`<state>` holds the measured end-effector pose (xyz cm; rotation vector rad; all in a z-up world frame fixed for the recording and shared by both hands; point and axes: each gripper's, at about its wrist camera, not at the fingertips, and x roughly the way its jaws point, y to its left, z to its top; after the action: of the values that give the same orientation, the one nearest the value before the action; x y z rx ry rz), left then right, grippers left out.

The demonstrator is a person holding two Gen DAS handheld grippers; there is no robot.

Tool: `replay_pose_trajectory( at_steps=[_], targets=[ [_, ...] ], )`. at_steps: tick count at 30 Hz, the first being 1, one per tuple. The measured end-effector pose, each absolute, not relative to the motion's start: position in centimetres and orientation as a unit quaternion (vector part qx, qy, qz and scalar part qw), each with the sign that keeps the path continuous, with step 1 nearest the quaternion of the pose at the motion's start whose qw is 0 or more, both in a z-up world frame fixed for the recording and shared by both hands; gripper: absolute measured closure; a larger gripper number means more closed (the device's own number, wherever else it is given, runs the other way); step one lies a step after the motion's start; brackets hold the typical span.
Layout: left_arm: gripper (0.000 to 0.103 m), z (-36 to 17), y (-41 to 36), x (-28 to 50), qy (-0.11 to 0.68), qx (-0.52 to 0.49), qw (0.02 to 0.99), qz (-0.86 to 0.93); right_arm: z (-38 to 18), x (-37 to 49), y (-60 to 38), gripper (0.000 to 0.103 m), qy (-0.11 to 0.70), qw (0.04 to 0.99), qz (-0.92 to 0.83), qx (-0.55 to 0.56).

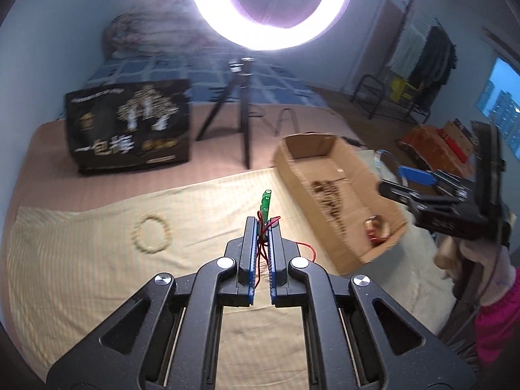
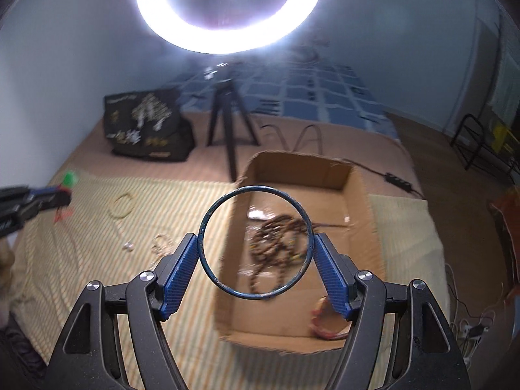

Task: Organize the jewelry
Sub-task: 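Carry the pendant and bangle into the box and open both tools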

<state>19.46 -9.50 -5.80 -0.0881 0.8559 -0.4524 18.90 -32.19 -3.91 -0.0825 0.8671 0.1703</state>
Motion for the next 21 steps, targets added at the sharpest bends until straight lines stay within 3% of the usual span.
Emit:
replay_pose_trajectory(
  at_steps=[13, 21],
  targets=[
    [0.099, -6.2, -17.7, 19.7, 0.411, -0.06, 0.863, -0.286, -5.1, 21.1, -36.6, 0.032, 0.432, 0.901, 0.035, -0.011],
    [0.099, -9.0, -21.3, 20.2, 0.435, -0.037, 0.848, -0.299, -7.1, 22.3, -37.8, 0.032, 0.455, 0.89, 0.018, 0.001]
  ],
)
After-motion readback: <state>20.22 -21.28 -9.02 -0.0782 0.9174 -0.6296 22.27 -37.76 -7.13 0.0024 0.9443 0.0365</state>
